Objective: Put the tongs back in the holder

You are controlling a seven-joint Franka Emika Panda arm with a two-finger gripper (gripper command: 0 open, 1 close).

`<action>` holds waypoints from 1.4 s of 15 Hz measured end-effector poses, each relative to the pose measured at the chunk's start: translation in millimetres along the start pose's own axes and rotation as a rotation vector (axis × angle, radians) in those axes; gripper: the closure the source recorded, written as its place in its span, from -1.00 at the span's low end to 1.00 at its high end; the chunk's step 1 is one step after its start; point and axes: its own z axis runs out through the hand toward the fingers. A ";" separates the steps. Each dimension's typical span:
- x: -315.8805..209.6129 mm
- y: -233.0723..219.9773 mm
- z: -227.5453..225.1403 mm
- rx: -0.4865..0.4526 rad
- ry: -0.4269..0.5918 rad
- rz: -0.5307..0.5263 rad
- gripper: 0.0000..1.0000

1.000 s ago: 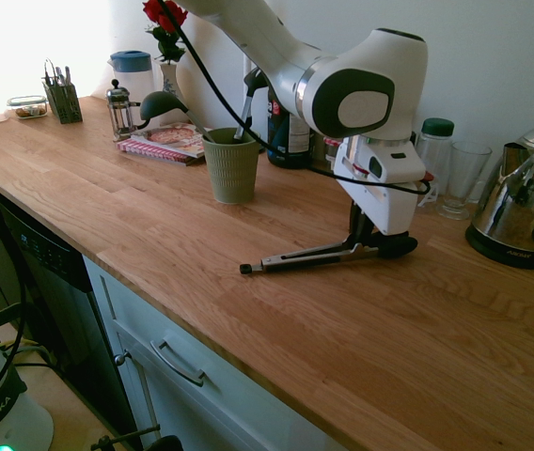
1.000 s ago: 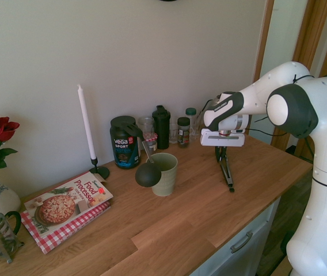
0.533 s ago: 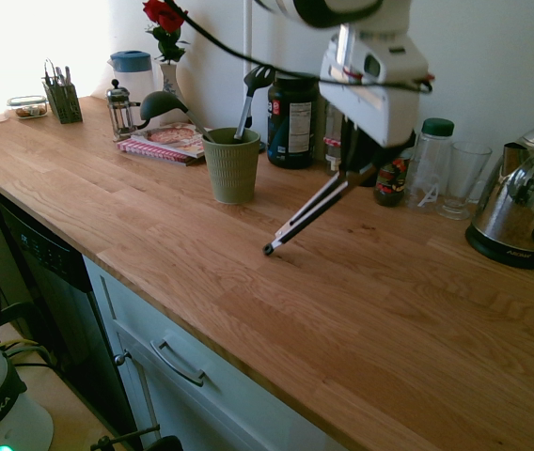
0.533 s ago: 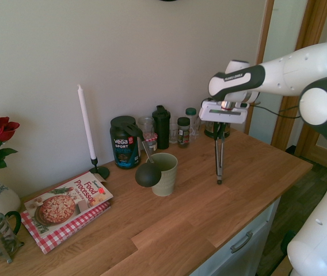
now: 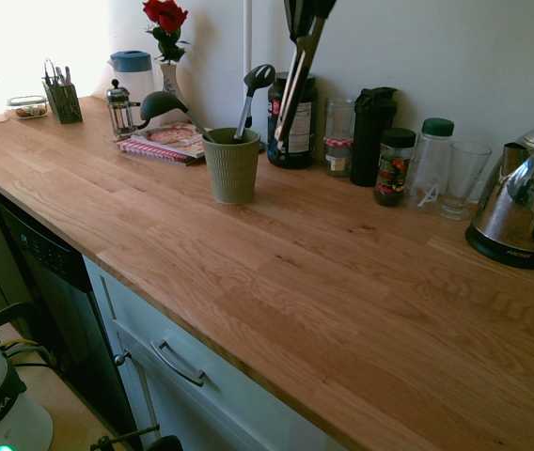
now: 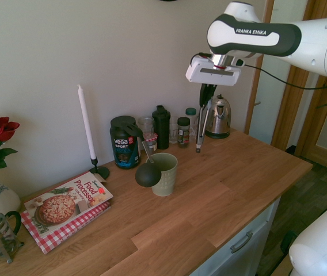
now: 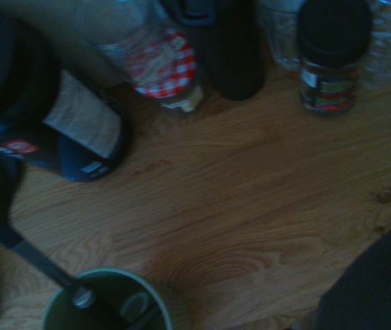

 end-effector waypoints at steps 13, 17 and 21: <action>-116.9 -90.2 127.1 -0.095 -0.008 -0.212 -1.00; -124.4 -74.1 156.9 -0.136 -0.013 -0.240 -1.00; -129.0 -53.6 168.2 -0.159 -0.022 -0.259 -1.00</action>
